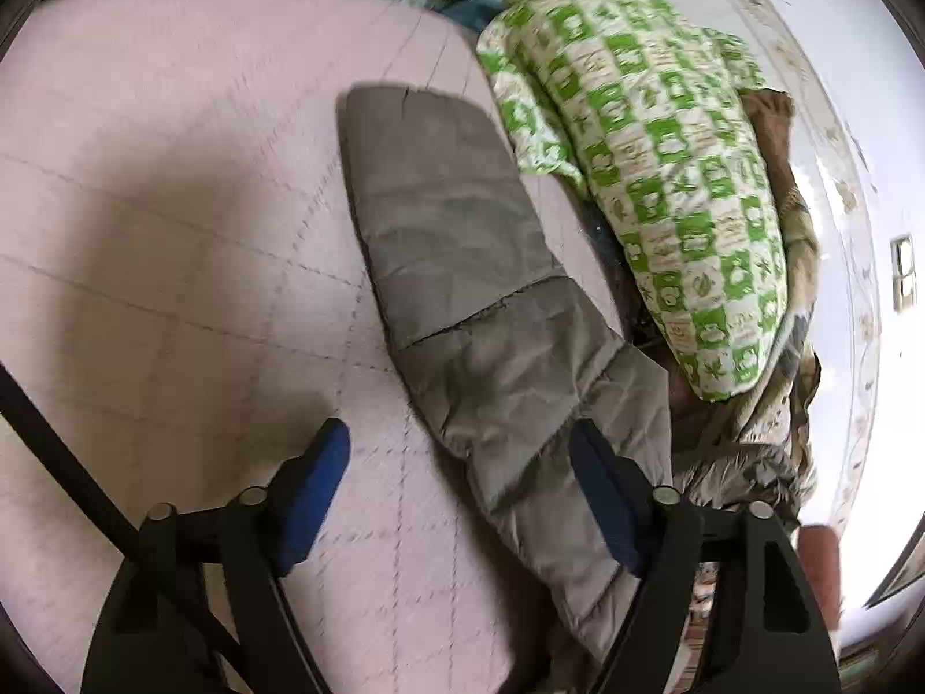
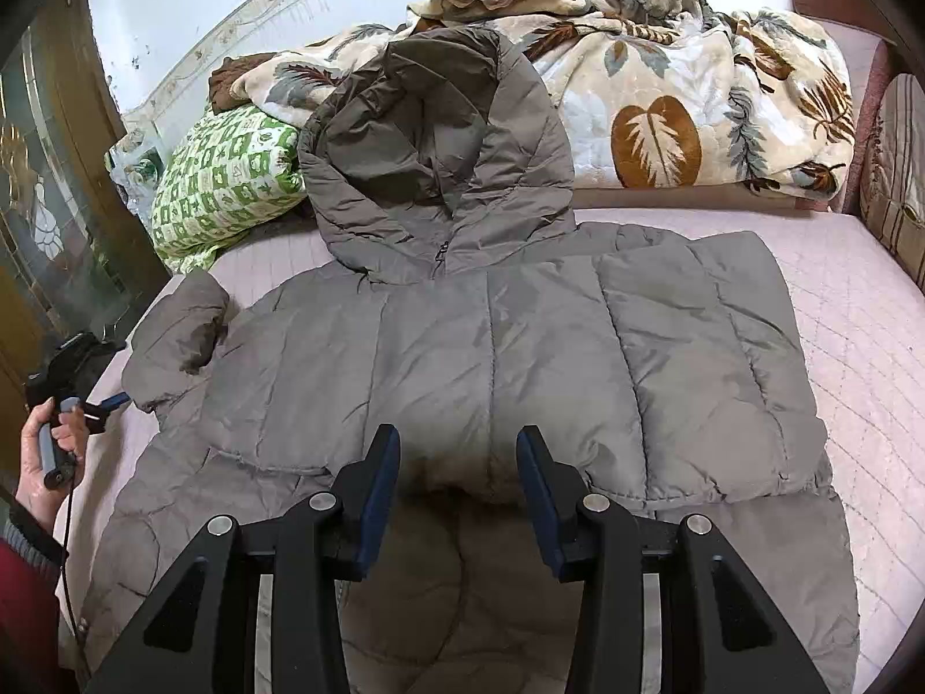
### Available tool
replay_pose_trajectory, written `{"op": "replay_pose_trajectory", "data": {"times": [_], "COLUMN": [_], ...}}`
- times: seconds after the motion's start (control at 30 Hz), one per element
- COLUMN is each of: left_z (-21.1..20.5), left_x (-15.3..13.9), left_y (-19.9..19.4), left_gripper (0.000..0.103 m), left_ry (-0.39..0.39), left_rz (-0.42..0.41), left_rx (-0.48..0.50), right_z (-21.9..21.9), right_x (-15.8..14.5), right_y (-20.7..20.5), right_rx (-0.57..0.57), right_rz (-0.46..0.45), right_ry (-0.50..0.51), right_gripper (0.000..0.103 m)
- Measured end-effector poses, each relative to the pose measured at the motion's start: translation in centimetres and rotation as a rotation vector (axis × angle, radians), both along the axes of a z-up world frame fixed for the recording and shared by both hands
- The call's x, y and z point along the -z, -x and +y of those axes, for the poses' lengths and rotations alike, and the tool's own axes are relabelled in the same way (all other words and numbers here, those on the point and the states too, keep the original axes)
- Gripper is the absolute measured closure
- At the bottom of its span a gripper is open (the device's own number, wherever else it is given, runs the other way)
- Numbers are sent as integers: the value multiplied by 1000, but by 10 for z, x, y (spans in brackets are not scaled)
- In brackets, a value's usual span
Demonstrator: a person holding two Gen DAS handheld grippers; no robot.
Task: Fold large clothes
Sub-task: 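Grasp the other sleeve cuff with the left tool and lift it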
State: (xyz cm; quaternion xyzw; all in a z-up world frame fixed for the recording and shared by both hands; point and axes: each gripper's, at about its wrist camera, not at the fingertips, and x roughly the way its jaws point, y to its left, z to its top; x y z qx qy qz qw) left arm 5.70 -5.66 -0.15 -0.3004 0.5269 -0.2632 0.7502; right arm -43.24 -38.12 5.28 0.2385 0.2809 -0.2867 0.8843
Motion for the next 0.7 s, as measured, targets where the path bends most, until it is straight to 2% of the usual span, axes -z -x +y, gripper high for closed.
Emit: {"op": "replay_pose_trajectory", "data": {"times": [0.1,0.23,0.37,0.4,0.43,0.47,0.5,0.53,0.6,0.7], "left_z": [-10,-19,-37,-43,-45,-46,-42,-36,-28,-26], "left_x": [3,9,8,7,6,6,7,9,6,-14], "left_y": [-15,-47,-80,-85,-86,-87,-88,-89,-84,-70], "left_gripper": [31,39,41,44,59,69,87,92,94,95], "left_ry": [21,0,-87,-126,-166,-201,-198,-151,-105,-136], "left_rz": [-23,-57,-125,-154,-175,-191,-189,-173,-181,-264], "left_rx": [-30,-61,-63,-58,-60,-72,-82,-84,-83,-46], "right_z": [0,1,2,2,2,1,1,1,-1,-3], "right_x": [1,3,2,2,2,3,3,3,2,-2], "right_y": [-3,-3,-5,-5,-6,-7,-8,-8,-8,-3], "right_rx": [-5,-10,-19,-19,-22,-21,-19,-15,-11,6], "right_rz": [2,6,7,5,2,1,0,-2,-11,-40], "right_ry": [-1,-2,-2,0,-1,0,0,-2,-7,-13], "right_gripper": [58,58,58,58,58,58,58,58,58,58]}}
